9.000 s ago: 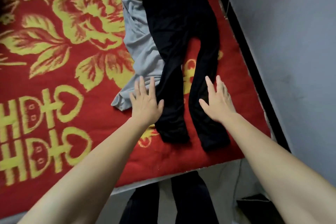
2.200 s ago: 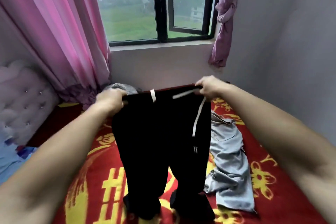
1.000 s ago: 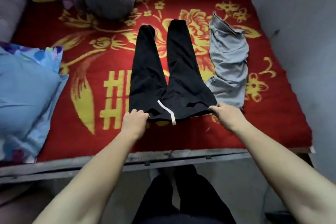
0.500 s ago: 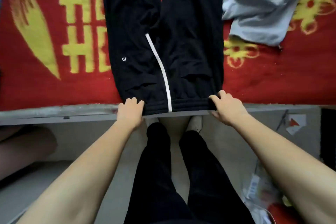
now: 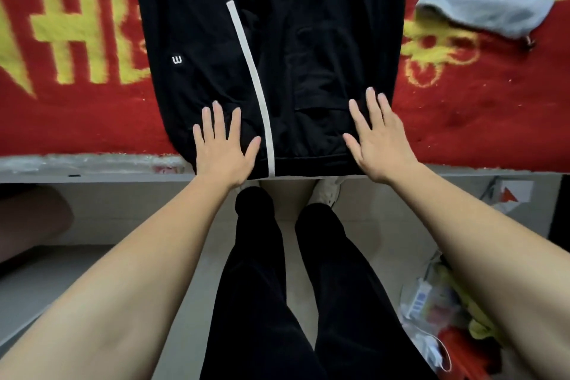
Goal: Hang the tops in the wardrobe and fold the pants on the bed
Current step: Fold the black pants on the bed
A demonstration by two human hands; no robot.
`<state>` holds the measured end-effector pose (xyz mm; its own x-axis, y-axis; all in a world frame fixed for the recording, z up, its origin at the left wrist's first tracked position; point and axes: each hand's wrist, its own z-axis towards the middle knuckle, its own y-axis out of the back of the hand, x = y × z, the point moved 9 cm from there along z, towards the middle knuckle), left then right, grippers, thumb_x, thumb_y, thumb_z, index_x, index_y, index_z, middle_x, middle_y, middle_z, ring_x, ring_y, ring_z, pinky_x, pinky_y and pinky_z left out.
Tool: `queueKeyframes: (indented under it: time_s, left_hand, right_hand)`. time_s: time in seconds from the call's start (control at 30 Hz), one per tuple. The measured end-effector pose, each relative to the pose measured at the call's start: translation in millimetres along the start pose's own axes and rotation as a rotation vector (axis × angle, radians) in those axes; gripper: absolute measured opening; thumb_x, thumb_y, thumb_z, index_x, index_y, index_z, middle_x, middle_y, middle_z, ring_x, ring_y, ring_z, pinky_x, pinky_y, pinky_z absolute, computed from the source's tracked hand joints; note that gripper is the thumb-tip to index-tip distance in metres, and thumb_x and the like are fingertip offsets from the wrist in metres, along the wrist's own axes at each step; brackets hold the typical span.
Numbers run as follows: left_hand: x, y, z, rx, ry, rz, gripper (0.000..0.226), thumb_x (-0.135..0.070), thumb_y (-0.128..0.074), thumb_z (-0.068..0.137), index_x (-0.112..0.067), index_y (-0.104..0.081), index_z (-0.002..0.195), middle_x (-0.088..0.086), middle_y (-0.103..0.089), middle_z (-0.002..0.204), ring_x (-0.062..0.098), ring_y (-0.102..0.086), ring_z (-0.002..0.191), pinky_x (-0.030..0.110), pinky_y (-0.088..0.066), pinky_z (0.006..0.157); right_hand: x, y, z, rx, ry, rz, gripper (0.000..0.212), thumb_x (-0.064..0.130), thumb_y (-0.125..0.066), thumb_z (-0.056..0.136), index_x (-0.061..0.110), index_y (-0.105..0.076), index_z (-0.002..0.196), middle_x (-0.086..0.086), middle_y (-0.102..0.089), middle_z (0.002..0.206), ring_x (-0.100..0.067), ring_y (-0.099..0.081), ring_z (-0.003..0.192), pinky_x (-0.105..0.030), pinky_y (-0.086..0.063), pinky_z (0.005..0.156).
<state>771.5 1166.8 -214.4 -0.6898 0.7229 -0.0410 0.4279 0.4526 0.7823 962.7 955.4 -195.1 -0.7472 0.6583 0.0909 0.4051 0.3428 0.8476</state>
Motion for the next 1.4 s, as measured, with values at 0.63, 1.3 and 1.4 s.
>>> queueKeyframes:
  time_s: [0.63, 1.3, 1.4]
  left_hand:
    - [-90.5, -11.0, -3.2, -0.037, -0.168, -0.017, 0.072, -0.058, -0.028, 0.098, -0.03, 0.001, 0.158, 0.014, 0.023, 0.162, 0.038, 0.019, 0.149, 0.067, -0.003, 0.115]
    - [-238.7, -1.5, 3.1, 0.091, -0.259, -0.197, 0.039, -0.04, -0.069, 0.079, -0.017, -0.056, 0.107, 0.002, -0.057, 0.108, 0.024, -0.05, 0.102, 0.035, -0.039, 0.075]
    - [-218.1, 3.2, 2.7, 0.248, -0.191, -0.544, 0.025, -0.033, -0.072, 0.073, -0.021, -0.061, 0.092, -0.007, -0.058, 0.087, 0.015, -0.054, 0.082, 0.029, -0.041, 0.069]
  right_hand:
    - [-70.4, 48.6, 6.6, -0.341, -0.098, 0.003, 0.031, 0.032, -0.053, 0.095, 0.008, -0.072, 0.1, -0.015, -0.065, 0.107, -0.039, -0.056, 0.101, -0.046, -0.045, 0.073]
    - [-116.4, 78.5, 113.3, -0.09, -0.558, 1.129, 0.009, 0.02, -0.061, 0.096, 0.017, -0.07, 0.097, 0.002, -0.071, 0.095, -0.009, -0.066, 0.078, -0.022, -0.054, 0.067]
    - [-111.2, 88.9, 111.4, -0.117, -0.606, 1.316, 0.017, 0.011, -0.058, 0.091, 0.02, -0.058, 0.076, 0.002, -0.059, 0.077, -0.01, -0.057, 0.064, -0.023, -0.046, 0.06]
